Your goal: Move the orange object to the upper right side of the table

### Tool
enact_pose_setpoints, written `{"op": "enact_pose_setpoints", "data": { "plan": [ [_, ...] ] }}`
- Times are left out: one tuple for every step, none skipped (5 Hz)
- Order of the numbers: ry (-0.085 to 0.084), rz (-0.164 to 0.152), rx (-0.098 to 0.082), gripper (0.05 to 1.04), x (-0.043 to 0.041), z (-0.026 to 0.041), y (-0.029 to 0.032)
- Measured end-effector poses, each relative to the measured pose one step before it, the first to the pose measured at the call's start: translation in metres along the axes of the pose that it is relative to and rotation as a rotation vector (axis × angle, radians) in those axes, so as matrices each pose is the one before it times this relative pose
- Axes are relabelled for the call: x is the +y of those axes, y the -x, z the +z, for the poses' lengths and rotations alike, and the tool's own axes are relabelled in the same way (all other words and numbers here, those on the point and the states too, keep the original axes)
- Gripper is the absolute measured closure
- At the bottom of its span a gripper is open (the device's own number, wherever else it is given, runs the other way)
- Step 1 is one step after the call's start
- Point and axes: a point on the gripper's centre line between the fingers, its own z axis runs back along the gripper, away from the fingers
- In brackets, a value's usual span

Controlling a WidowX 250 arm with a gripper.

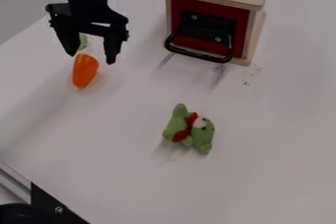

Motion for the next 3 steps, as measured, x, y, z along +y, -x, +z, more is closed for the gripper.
{"op": "enact_pose_setpoints", "data": {
  "plan": [
    [-0.0105,0.0362,0.0462,0.083,0.00668,-0.01962,-0.00422],
    [0.0091,0.0389,0.034,0.083,0.00373,-0.01466,-0.00462],
    [-0.0178,0.0288,0.0221,0.083,0.00675,-0.01001,-0.00072]
  ]
}}
